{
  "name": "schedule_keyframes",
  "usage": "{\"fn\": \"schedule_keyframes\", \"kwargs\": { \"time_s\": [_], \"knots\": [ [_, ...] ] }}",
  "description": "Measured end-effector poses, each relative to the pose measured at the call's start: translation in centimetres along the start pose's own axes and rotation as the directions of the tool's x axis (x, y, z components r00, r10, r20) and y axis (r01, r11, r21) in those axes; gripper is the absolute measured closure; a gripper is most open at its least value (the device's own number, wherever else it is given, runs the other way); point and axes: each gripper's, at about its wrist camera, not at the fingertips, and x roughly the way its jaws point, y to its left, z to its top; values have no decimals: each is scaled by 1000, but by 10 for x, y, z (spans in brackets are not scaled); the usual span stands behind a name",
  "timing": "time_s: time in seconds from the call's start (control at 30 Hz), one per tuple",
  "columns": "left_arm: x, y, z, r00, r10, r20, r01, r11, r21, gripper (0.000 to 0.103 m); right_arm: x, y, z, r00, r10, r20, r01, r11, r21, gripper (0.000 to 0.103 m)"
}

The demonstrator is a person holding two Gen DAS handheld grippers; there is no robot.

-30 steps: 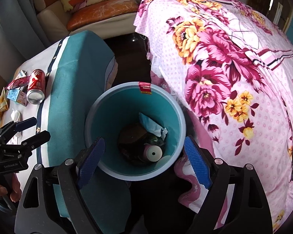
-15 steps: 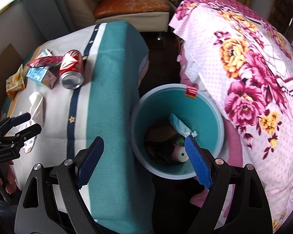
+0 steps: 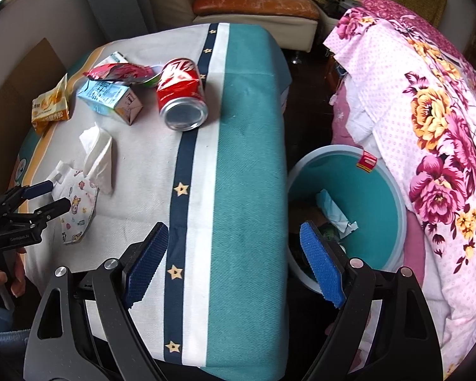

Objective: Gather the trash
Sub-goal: 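Move both tools back over the remaining trash on the bed, then grasp the white cartoon face mask with the left tool while the right grasps the white tissue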

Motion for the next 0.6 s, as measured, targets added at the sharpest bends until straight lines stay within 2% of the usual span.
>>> {"fn": "schedule_keyframes", "kwargs": {
  "time_s": [0.17,0.37,0.6],
  "knots": [
    [7,-3,-6,1000,-14,-27,14,1000,23,15,7,8,-2,1000,16,-17,-16,1000,5,22],
    [11,-19,-7,999,-34,-27,36,998,54,5,12,13,-3,999,36,-25,-35,999,12,22],
    [24,-36,-11,999,47,-11,-45,990,130,4,18,17,-2,998,45,-37,-44,999,16,22]
  ]
}}
